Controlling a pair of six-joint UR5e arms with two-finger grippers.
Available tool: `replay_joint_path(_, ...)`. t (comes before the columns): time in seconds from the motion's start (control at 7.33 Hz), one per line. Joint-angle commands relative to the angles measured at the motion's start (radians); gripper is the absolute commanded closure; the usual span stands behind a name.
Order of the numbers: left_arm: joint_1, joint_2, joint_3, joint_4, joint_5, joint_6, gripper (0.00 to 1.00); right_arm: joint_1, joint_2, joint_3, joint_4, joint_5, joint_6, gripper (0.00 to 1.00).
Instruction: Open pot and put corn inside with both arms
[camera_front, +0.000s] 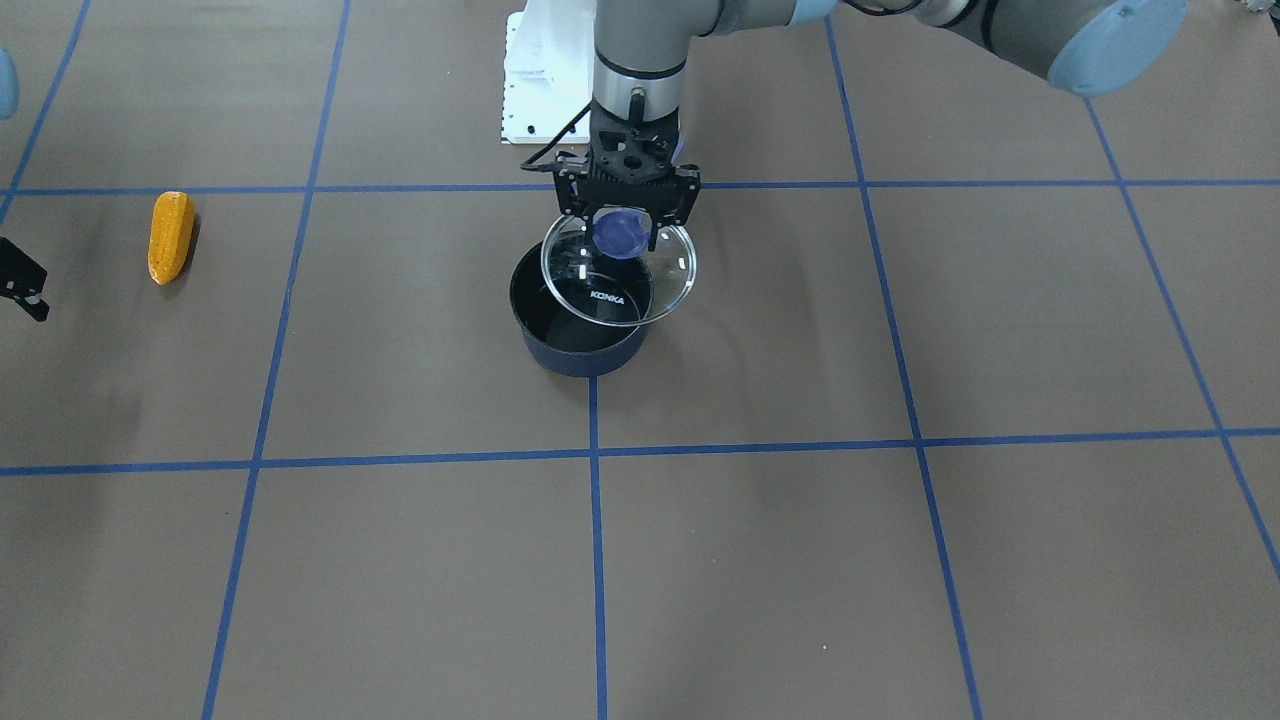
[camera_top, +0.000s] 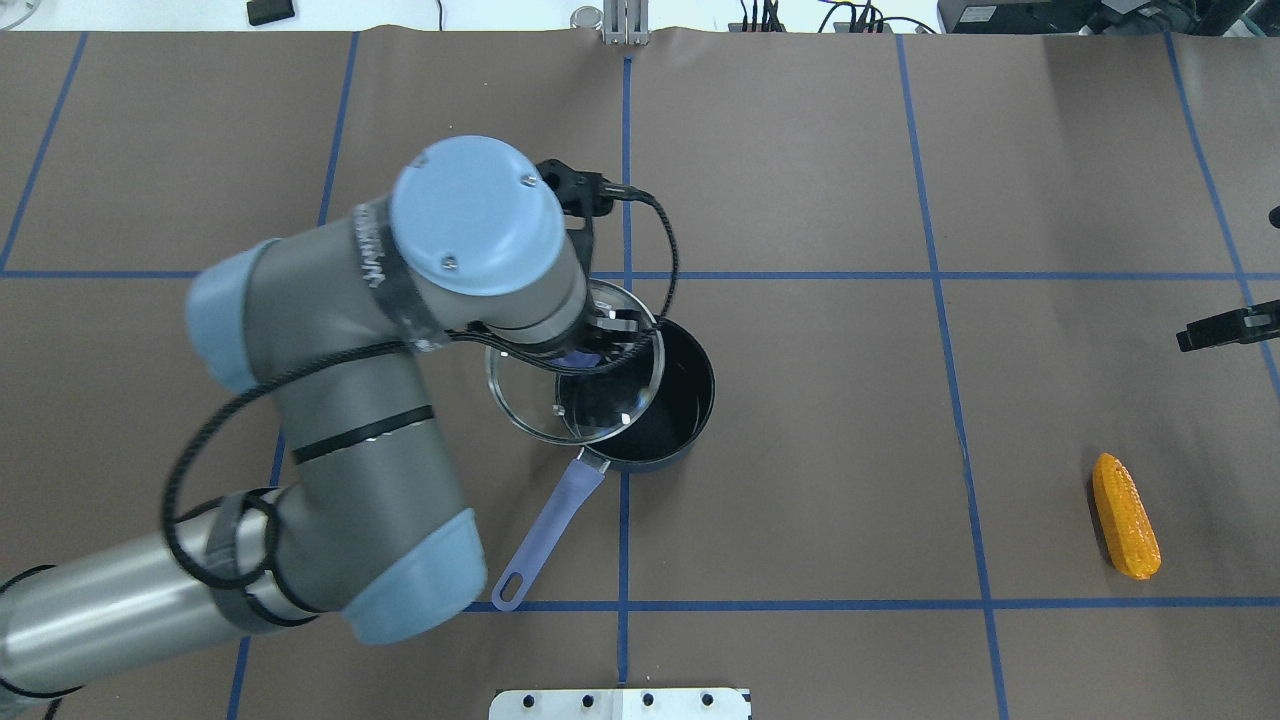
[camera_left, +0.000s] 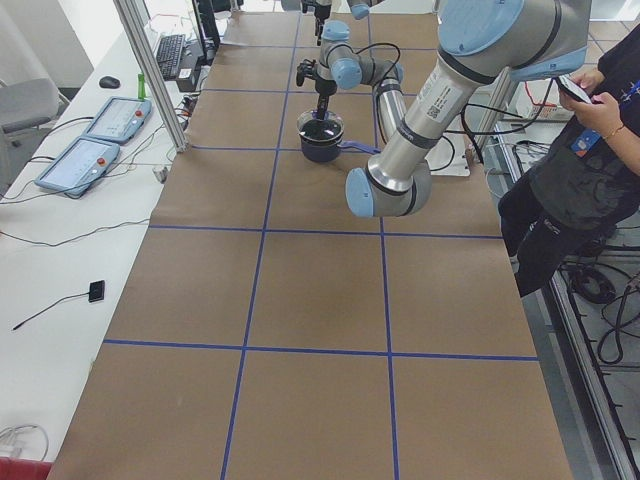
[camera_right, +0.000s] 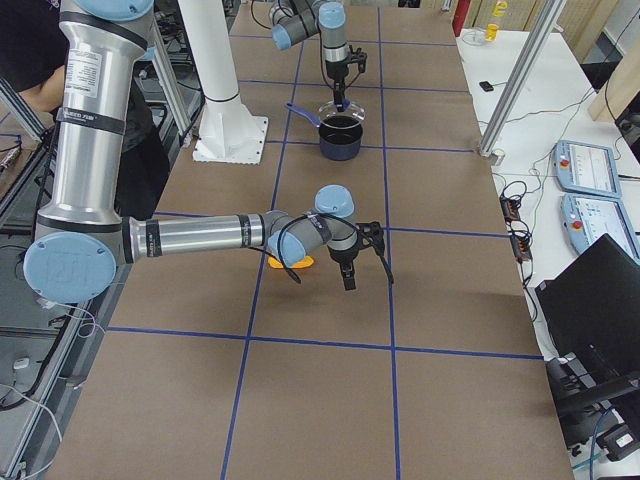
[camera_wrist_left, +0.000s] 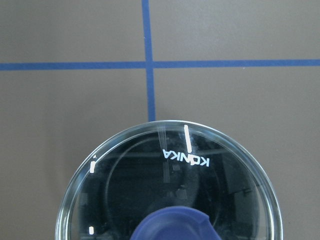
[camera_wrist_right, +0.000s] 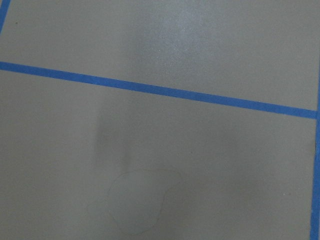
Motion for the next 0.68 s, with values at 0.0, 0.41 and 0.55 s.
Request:
replay_joint_path(0.0, -0.175, 0.224, -0.157, 0.022, -0.131, 0.299, 0.73, 0.000, -0.001, 0.000, 0.001, -0.001, 0.003, 0.00)
replay_joint_path(0.41, -0.459, 0.540, -0.178, -0.051, -0.319, 0.824, 0.73, 0.001, -0.009, 0.001, 0.004, -0.001, 0.007, 0.00)
replay_joint_path(0.55, -0.504, 0.661, -0.169, -0.172, -0.380, 0.883, 0.73, 0.000, -0.009, 0.002, 0.004, -0.001, 0.006, 0.00)
